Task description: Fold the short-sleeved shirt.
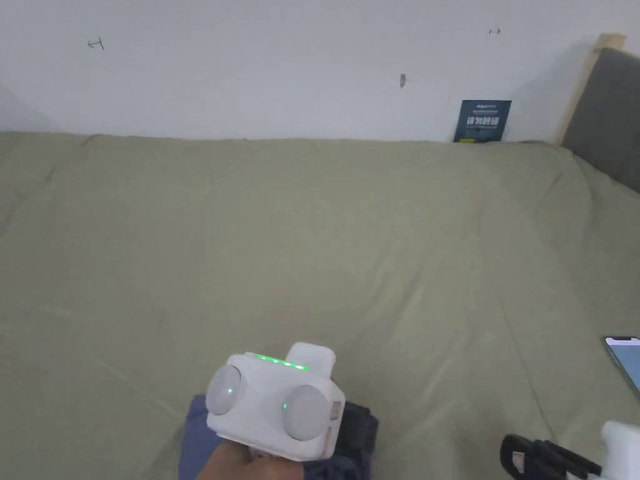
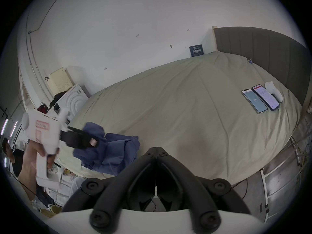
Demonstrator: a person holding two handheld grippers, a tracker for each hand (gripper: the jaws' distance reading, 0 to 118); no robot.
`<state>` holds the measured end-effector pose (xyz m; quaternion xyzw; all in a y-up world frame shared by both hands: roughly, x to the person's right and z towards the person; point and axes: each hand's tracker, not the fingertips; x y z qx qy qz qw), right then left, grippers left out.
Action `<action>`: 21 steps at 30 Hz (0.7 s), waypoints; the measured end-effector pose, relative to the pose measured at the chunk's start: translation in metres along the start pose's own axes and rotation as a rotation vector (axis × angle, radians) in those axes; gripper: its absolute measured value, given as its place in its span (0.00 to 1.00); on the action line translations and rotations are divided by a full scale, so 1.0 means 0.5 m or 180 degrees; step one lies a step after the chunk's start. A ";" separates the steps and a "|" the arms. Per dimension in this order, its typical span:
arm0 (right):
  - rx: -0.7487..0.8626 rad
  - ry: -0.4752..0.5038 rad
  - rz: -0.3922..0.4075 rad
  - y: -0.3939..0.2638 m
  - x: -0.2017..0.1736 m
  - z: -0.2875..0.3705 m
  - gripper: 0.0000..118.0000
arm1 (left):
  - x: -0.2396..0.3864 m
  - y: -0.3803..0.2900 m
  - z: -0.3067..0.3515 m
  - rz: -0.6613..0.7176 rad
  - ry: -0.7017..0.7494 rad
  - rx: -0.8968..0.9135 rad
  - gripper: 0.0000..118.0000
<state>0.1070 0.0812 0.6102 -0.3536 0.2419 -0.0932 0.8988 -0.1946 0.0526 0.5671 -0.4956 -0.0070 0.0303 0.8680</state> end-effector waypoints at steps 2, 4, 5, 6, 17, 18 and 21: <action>0.0007 -0.0010 -0.0021 0.000 0.006 0.005 0.01 | 0.007 0.010 -0.009 0.0283 -0.0174 -0.0209 0.94; 0.0005 -0.0030 -0.0021 0.001 0.009 0.007 0.01 | -0.018 -0.002 0.015 0.0461 -0.0375 -0.0152 0.94; 0.0008 -0.0035 -0.0018 0.000 0.011 0.007 0.01 | -0.034 -0.006 0.032 0.0496 -0.0442 -0.0128 0.94; 0.0009 -0.0040 -0.0023 0.000 0.013 0.006 0.01 | -0.053 -0.009 0.050 0.0564 -0.0453 -0.0076 0.94; -0.0133 0.0020 -0.0021 -0.018 -0.002 -0.022 0.01 | -0.301 -0.098 0.080 0.1870 -0.1390 0.0489 0.04; -0.0138 0.0021 -0.0024 -0.020 -0.005 -0.022 0.01 | -0.294 -0.099 0.057 0.1873 -0.1542 0.0431 0.04; -0.0164 0.0045 -0.0053 -0.022 -0.011 -0.023 0.01 | -0.244 -0.094 -0.012 0.1899 -0.1944 0.0278 0.04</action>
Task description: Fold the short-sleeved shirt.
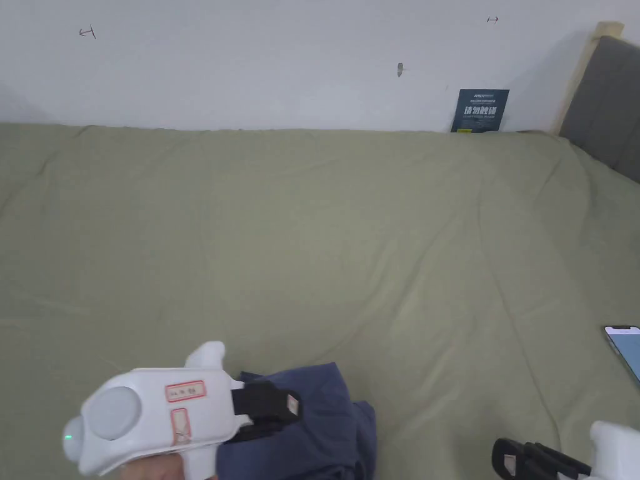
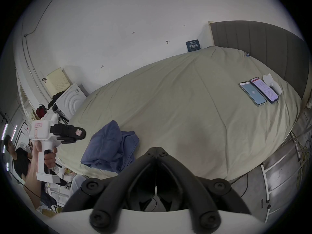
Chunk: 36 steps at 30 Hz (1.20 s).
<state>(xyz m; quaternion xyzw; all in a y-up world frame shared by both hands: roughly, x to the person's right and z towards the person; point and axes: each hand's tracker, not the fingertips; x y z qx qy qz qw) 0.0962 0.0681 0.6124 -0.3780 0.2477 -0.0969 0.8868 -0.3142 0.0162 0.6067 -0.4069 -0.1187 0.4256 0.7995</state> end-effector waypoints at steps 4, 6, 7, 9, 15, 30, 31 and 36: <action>-0.0054 -0.0009 0.0022 -0.002 -0.005 -0.002 0.01 | -0.018 -0.023 -0.134 0.0158 -0.0253 -0.0292 0.04; -0.0088 -0.0008 0.0038 0.000 -0.007 -0.005 0.01 | -0.032 -0.039 -0.174 0.0148 -0.0018 -0.0390 0.04; -0.0105 -0.0004 0.0053 0.002 -0.009 -0.009 0.01 | -0.036 -0.042 -0.179 0.0138 -0.0035 -0.0391 0.04; -0.0160 0.0030 0.0103 0.007 -0.018 -0.020 0.01 | -0.023 -0.041 -0.157 0.0122 -0.0113 -0.0337 0.04; -0.0384 0.0542 0.0347 0.031 -0.103 -0.116 0.01 | 0.007 -0.005 0.039 -0.0176 -0.0106 0.0106 0.04; -0.1631 0.2101 -0.1155 -0.021 -0.048 -0.466 0.01 | -0.181 0.047 0.230 0.0078 0.0824 0.0210 0.05; -0.1610 0.2139 -0.1306 -0.021 -0.034 -0.466 0.01 | -0.189 0.043 0.223 0.0129 0.0677 0.0192 0.05; -0.1591 0.2070 -0.1070 -0.011 -0.047 -0.459 0.01 | -0.205 0.047 0.178 0.0168 0.0093 -0.0001 0.92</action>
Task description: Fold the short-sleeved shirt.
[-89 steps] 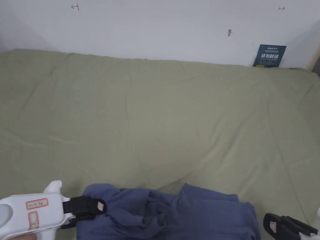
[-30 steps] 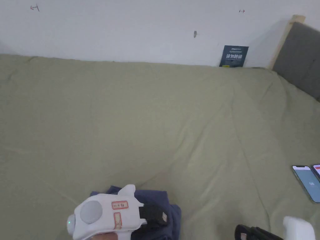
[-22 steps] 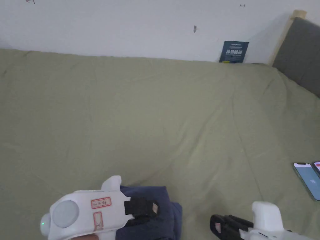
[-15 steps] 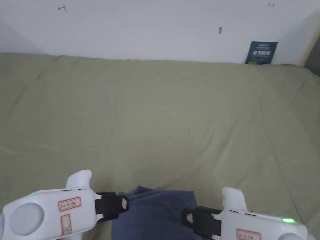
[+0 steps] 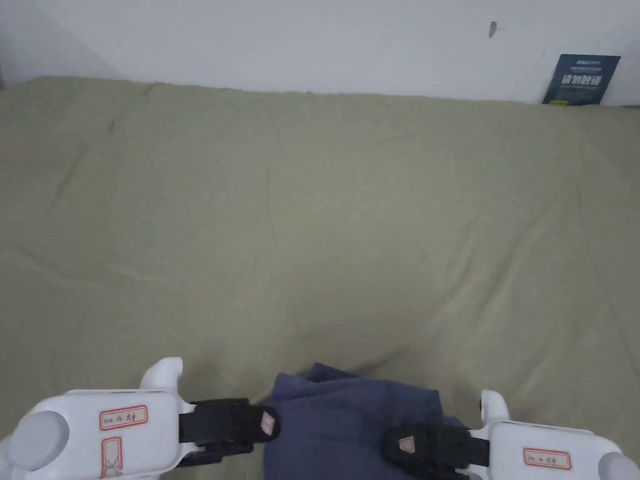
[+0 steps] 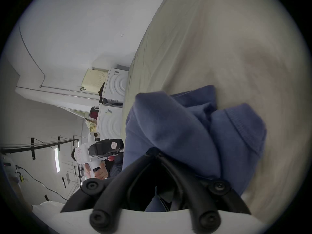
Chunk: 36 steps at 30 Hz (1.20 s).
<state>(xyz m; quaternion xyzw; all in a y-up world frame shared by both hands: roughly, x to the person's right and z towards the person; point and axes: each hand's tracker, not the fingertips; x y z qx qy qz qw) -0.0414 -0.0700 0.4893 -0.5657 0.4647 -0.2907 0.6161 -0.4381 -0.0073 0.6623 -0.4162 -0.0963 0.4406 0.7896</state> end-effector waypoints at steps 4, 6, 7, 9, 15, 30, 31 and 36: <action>-0.0012 0.0007 -0.0009 0.001 0.003 0.001 0.01 | -0.012 0.002 -0.069 0.0136 -0.0303 -0.0250 1.00; -0.0003 0.0045 -0.0058 0.001 0.007 0.002 0.01 | -0.025 0.000 -0.108 0.0097 -0.0377 -0.0299 1.00; -0.0005 0.0056 -0.0070 0.001 0.008 0.002 0.01 | -0.023 -0.002 -0.102 0.0118 -0.0453 -0.0367 1.00; 0.0002 0.0074 -0.0091 0.000 0.009 0.001 0.01 | -0.032 -0.006 -0.130 0.0167 -0.0654 -0.0432 1.00; 0.0013 0.0046 -0.0089 0.000 0.003 0.003 0.01 | -0.049 0.003 -0.157 0.0065 -0.0522 -0.0253 0.39; 0.0214 -0.0277 0.0567 0.031 -0.120 0.048 0.01 | -0.145 0.157 0.203 -0.0172 0.0315 0.0009 0.24; 0.0231 -0.0273 0.0573 0.035 -0.123 0.046 0.01 | -0.173 0.187 0.251 -0.0133 0.0446 0.0034 0.24; 0.0339 -0.0357 0.0556 0.047 -0.139 0.032 0.01 | -0.297 0.310 0.416 0.0066 0.0991 0.0055 0.24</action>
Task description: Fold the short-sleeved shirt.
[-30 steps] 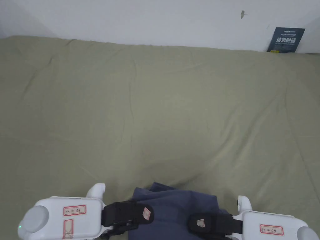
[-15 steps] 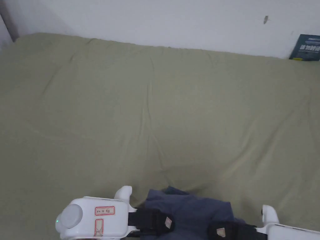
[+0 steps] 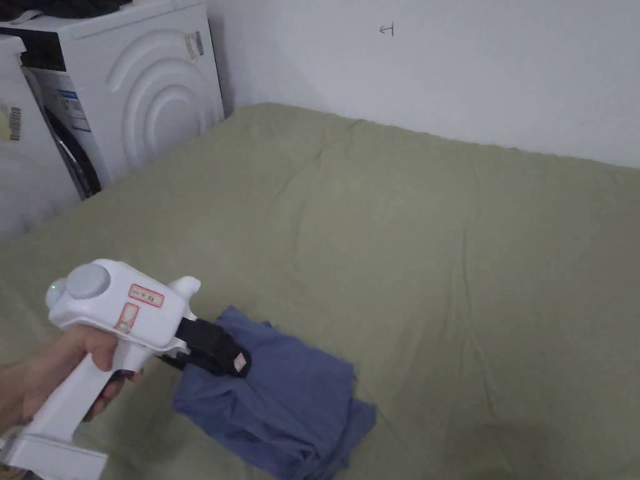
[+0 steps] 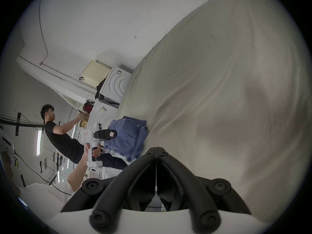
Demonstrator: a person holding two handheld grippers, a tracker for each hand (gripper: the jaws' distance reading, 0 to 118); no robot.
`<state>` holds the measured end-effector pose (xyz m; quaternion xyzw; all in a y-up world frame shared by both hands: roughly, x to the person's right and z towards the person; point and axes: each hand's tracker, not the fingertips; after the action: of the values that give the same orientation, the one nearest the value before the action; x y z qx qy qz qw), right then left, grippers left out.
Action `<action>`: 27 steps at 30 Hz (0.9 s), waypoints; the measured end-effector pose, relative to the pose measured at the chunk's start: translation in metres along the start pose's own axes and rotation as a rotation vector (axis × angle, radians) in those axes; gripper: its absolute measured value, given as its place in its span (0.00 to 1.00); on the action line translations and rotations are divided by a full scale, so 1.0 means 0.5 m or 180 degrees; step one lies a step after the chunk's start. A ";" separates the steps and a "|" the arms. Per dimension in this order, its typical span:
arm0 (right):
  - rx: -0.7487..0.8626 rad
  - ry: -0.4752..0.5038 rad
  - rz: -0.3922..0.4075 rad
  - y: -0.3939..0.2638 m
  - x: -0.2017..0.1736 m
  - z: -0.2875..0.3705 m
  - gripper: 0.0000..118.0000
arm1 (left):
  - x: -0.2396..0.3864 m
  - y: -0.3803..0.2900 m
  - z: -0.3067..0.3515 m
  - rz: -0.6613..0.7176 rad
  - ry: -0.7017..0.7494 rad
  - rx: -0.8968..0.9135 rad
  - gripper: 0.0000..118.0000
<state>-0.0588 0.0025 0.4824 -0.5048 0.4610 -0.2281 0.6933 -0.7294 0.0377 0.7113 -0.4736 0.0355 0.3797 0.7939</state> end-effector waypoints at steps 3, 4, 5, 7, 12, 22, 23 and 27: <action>0.0027 -0.0119 -0.0060 0.004 0.002 -0.011 0.01 | -0.068 0.058 0.012 0.0040 0.0045 -0.0125 0.24; 0.0022 -0.0135 -0.0083 0.006 0.004 -0.014 0.01 | -0.078 0.071 0.008 0.0073 0.0072 -0.0137 0.24; 0.0011 -0.0161 -0.0094 0.008 0.005 -0.019 0.01 | -0.084 0.084 0.002 0.0076 0.0084 -0.0141 0.24; -0.0001 -0.0261 -0.0108 0.008 0.004 -0.028 0.01 | -0.098 0.105 -0.007 0.0075 -0.0076 -0.0225 0.24; -0.0016 -0.0267 -0.0137 0.017 0.002 -0.031 0.01 | -0.087 0.108 -0.023 -0.0154 0.0211 -0.0226 1.00; 0.0365 -0.0503 0.0361 0.034 -0.064 0.041 0.01 | 0.071 0.021 0.102 -0.0415 0.1069 0.0661 0.41; 0.0463 -0.0612 0.0476 0.033 -0.079 0.053 0.01 | 0.105 0.008 0.104 -0.0435 0.0951 0.0908 0.00; 0.0791 -0.1215 0.0969 0.034 -0.146 0.096 0.01 | 0.259 -0.068 0.070 -0.0654 0.0786 0.1166 0.00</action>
<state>-0.0541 0.0895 0.4998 -0.3746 0.3610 -0.0768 0.8505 -0.6265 0.1297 0.7011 -0.3656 0.1522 0.2234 0.8907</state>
